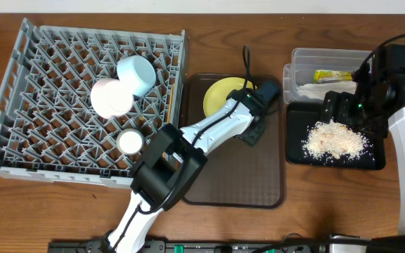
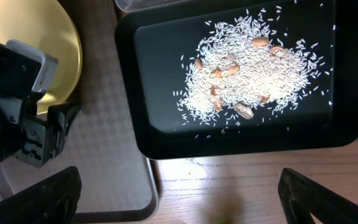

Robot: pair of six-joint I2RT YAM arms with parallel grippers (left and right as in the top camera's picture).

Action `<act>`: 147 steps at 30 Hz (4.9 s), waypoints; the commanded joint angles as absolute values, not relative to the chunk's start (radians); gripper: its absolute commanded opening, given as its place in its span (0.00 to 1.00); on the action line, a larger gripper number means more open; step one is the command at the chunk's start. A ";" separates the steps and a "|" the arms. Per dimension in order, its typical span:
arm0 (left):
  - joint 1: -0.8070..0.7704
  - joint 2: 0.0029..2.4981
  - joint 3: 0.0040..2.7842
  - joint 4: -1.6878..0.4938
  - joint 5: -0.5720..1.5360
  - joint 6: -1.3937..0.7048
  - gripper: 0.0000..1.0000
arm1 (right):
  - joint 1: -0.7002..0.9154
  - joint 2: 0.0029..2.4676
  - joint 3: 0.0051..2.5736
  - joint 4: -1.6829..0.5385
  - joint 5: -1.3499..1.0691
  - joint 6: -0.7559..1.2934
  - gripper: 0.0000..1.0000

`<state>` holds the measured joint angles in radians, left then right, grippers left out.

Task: Sort waste into correct bins and load items into the dishwasher
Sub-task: 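Reach the left gripper toward the yellow plate on the tray, then grasp the rim of the yellow plate with the left gripper, then lift the yellow plate on edge and carry it over the rack, then lower the yellow plate upright into the rack and open the left gripper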

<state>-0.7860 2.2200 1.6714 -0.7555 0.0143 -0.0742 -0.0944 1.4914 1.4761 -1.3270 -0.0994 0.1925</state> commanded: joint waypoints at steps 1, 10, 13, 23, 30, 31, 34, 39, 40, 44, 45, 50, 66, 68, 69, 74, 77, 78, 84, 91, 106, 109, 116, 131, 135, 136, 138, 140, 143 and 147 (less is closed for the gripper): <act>-0.802 2.243 1.653 -0.762 0.044 -0.077 0.58 | -0.098 1.489 1.476 -1.328 -0.094 0.178 0.99; -0.823 2.243 1.643 -0.766 0.044 -0.079 0.34 | -0.098 1.489 1.476 -1.329 -0.094 0.178 0.99; -0.825 2.243 1.632 -0.765 0.044 -0.079 0.27 | -0.098 1.489 1.476 -1.329 -0.094 0.178 0.99; -0.824 2.243 1.627 -0.769 0.040 -0.079 0.13 | -0.098 1.489 1.476 -1.328 -0.094 0.178 0.99; -0.824 2.241 1.627 -0.772 0.005 -0.079 0.09 | -0.098 1.489 1.476 -1.328 -0.094 0.174 0.99; -0.824 2.240 1.628 -0.774 -0.001 -0.079 0.09 | -0.098 1.489 1.476 -1.328 -0.094 0.174 0.99; -0.824 2.232 1.629 -0.785 -0.008 -0.079 0.08 | -0.098 1.489 1.476 -1.327 -0.094 0.174 0.99; -0.824 2.191 1.629 -0.785 -0.012 -0.079 0.07 | -0.098 1.489 1.476 -1.327 -0.094 0.174 0.99; -0.824 2.177 1.629 -0.785 -0.012 -0.079 0.08 | -0.098 1.489 1.476 -1.328 -0.094 0.174 0.99; -0.824 2.110 1.629 -0.784 -0.012 -0.079 0.08 | -0.098 1.489 1.476 -1.328 -0.094 0.174 0.99; -0.824 2.092 1.629 -0.785 -0.012 -0.079 0.08 | -0.098 1.489 1.476 -1.328 -0.094 0.174 0.99; -0.823 1.987 1.629 -0.784 -0.012 -0.078 0.08 | -0.098 1.489 1.476 -1.328 -0.094 0.174 0.99; -0.638 1.654 1.629 -0.769 0.022 -0.084 0.07 | -0.098 1.489 1.476 -1.328 -0.094 0.170 0.99; -0.595 1.628 1.629 -0.764 0.067 -0.084 0.08 | -0.098 1.489 1.476 -1.328 -0.094 0.170 0.99; -0.572 1.619 1.629 -0.763 0.094 -0.088 0.08 | -0.098 1.489 1.476 -1.328 -0.094 0.170 0.99; -0.435 1.607 1.629 -0.762 0.281 -0.157 0.07 | -0.098 1.489 1.476 -1.328 -0.094 0.170 0.99; -0.360 1.613 1.629 -0.761 0.432 -0.159 0.07 | -0.098 1.489 1.476 -1.328 -0.094 0.170 0.99; -0.335 1.614 1.629 -0.761 0.477 -0.160 0.08 | -0.098 1.489 1.476 -1.328 -0.094 0.170 0.99; -0.215 1.616 1.629 -0.762 0.678 -0.163 0.07 | -0.098 1.489 1.476 -1.328 -0.094 0.170 0.99; -0.156 1.635 1.629 -0.762 0.752 -0.186 0.07 | -0.097 1.489 1.476 -1.328 -0.094 0.170 0.99; -0.133 1.718 1.629 -0.762 0.751 -0.189 0.08 | -0.098 1.489 1.476 -1.329 -0.094 0.170 0.99; -0.127 1.741 1.628 -0.762 0.751 -0.189 0.08 | -0.098 1.489 1.476 -1.330 -0.094 0.170 0.99; -0.096 1.787 1.628 -0.772 0.737 -0.188 0.08 | -0.098 1.489 1.476 -1.332 -0.094 0.170 0.99; -0.077 1.796 1.627 -0.842 0.427 -0.184 0.36 | -0.098 1.489 1.476 -1.331 -0.094 0.170 0.99; -0.077 1.796 1.627 -0.844 0.429 -0.184 0.57 | -0.098 1.489 1.476 -1.331 -0.094 0.170 0.99; -0.077 1.796 1.627 -0.847 0.429 -0.184 0.61 | -0.098 1.489 1.476 -1.331 -0.094 0.170 0.99; -0.077 1.791 1.627 -0.849 0.429 -0.173 0.65 | -0.098 1.489 1.476 -1.331 -0.094 0.170 0.99; -0.077 1.781 1.627 -0.849 0.429 -0.165 0.69 | -0.098 1.489 1.476 -1.331 -0.094 0.170 0.99; -0.077 1.753 1.627 -0.849 0.424 -0.165 0.71 | -0.098 1.489 1.476 -1.329 -0.094 0.170 0.99; -0.077 1.704 1.627 -0.861 0.386 -0.149 0.74 | -0.098 1.489 1.476 -1.326 -0.094 0.170 0.99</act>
